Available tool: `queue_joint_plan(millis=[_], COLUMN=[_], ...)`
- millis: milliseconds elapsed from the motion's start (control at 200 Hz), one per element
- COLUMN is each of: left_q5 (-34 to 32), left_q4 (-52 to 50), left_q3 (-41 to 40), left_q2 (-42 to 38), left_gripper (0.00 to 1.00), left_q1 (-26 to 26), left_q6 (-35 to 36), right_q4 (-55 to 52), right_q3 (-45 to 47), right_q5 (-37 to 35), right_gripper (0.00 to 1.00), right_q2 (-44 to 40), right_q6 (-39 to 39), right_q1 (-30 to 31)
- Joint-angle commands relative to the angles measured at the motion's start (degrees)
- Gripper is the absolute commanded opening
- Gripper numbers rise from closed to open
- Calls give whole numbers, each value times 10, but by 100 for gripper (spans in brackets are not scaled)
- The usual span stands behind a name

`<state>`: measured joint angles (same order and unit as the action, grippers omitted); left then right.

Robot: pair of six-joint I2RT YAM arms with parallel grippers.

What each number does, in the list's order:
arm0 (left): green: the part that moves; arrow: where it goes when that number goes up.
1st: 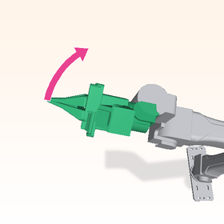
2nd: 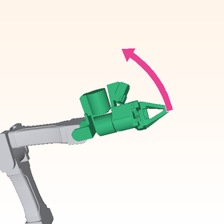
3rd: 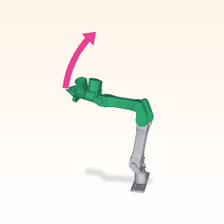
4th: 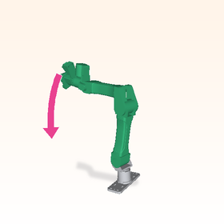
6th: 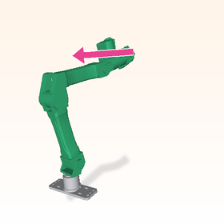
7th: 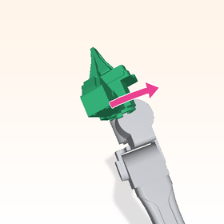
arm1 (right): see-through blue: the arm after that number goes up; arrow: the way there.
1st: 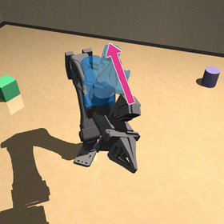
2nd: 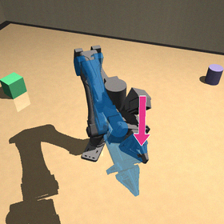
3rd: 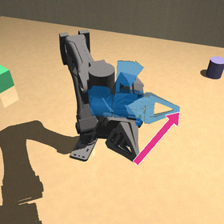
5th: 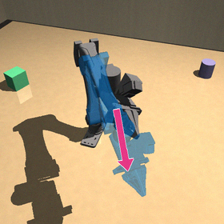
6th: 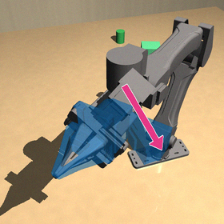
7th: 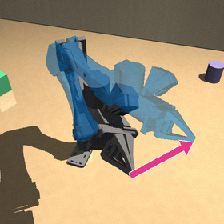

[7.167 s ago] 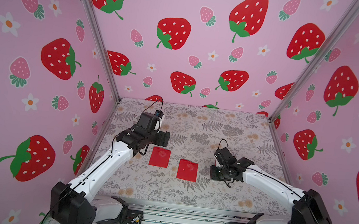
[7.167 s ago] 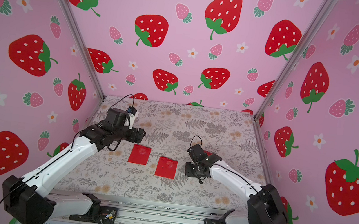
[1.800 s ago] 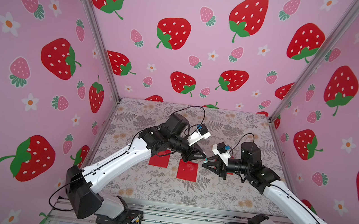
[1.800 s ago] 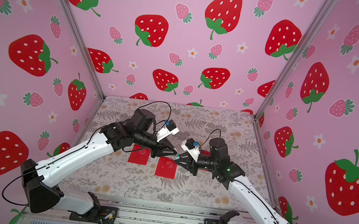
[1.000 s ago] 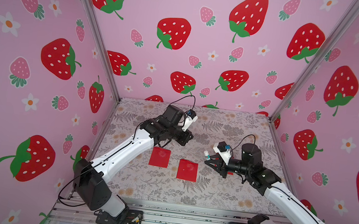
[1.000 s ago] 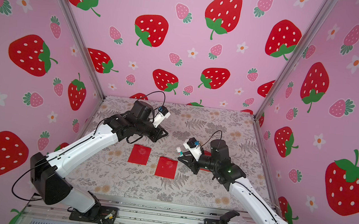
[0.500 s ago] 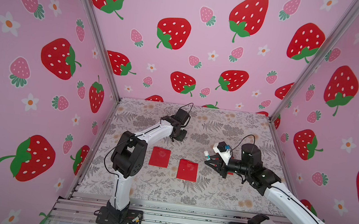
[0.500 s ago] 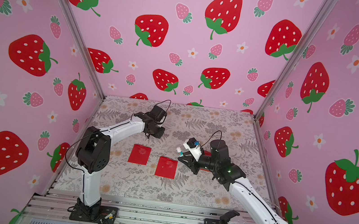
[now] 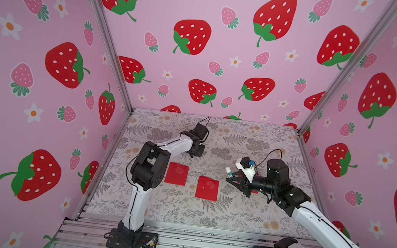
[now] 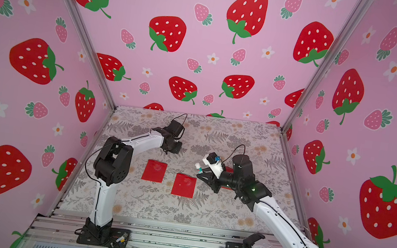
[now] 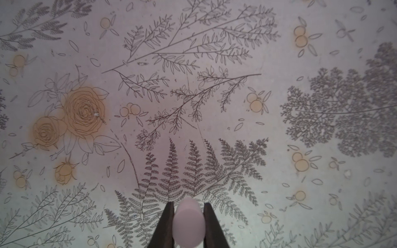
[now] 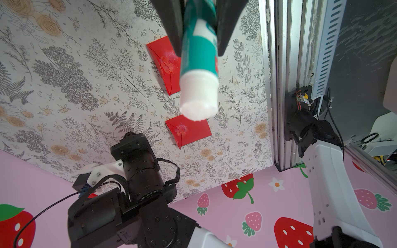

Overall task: Seal the envelope with a glue stick
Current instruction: Place the lid at the center of the board.

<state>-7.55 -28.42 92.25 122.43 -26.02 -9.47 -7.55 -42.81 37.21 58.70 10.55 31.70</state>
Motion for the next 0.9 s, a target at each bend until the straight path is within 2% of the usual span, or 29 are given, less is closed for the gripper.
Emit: queue_joint_plan(millis=[0,360,535,730,895], left_q5=[-3,-5,-6,-2,28], left_q4=[10,27,34,24,21], left_q3=[-6,-31,-38,-42,-55], left_q2=[17,31,18,-20,-93], left_gripper=[17,25,37,44,46], left_q1=[1,1,2,2,2], left_q6=[-18,-30,-32,-29,-38], right_q4=[-3,-1,-2,-2,9], right_q3=[3,3,0,-5,-12], right_q5=[2,1,-4,-26,-64], right_gripper=[0,0,0,0,0], right_q2=[-1,2,1,-2,-5], right_q6=[1,0,-2,-15,-44], right_q1=[-1,-1,-1,-1,-1])
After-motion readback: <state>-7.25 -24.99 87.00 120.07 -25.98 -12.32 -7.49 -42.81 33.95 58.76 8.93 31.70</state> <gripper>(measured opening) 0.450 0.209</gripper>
